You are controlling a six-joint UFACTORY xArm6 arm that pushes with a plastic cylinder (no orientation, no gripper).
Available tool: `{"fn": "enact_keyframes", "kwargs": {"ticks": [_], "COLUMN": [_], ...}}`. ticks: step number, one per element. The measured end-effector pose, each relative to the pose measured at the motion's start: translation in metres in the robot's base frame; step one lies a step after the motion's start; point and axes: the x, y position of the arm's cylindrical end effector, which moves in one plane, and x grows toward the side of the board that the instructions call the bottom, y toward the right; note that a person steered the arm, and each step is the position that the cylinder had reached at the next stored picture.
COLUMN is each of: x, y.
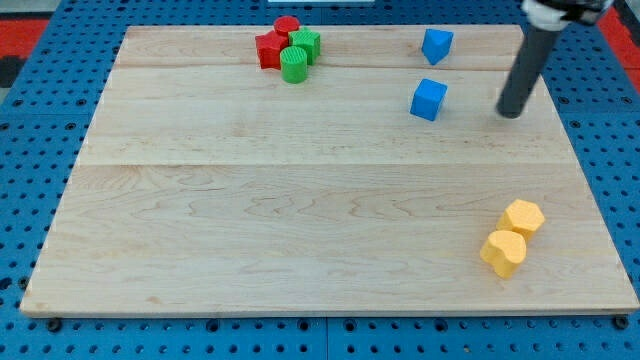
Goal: Push blue blocks towards top of the board
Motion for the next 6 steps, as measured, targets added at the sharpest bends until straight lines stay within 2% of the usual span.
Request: {"fn": "enact_keyframes", "kwargs": {"ticks": [1, 2, 3, 4, 5, 6], "x": [0.001, -0.024, -0.054, -0.050, -0.015, -0.035], "y": [-0.037, -0.074, -0.074, -0.077, -0.151, -0.265]}}
